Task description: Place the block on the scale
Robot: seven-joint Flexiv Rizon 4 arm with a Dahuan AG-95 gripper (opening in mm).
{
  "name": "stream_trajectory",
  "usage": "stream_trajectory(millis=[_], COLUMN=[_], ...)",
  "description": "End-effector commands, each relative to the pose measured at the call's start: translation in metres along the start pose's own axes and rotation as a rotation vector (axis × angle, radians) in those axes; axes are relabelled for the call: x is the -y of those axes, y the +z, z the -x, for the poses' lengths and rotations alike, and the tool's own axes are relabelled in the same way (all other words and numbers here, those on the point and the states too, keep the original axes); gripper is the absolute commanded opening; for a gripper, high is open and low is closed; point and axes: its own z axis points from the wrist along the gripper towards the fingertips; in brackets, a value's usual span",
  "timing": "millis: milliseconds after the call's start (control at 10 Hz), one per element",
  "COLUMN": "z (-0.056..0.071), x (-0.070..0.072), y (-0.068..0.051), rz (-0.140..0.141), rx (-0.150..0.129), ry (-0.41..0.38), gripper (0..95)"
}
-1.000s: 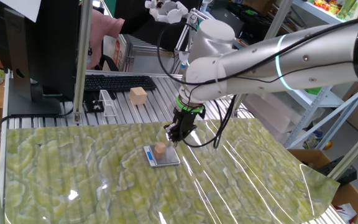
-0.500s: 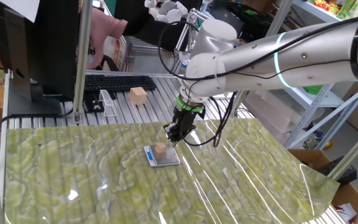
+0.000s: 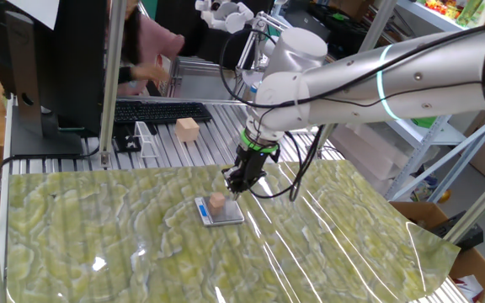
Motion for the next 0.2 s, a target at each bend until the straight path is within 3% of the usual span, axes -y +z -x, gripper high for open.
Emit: stream_trajectory(millis=[100, 200], z=[-0.0030, -0.0035], x=[-0.0033, -0.0045], y=[0.0008, 0.0012], rz=[-0.003, -0.001], rx=[-0.032, -0.041], ry=[0.013, 0.021], gripper=[0.0, 0.0])
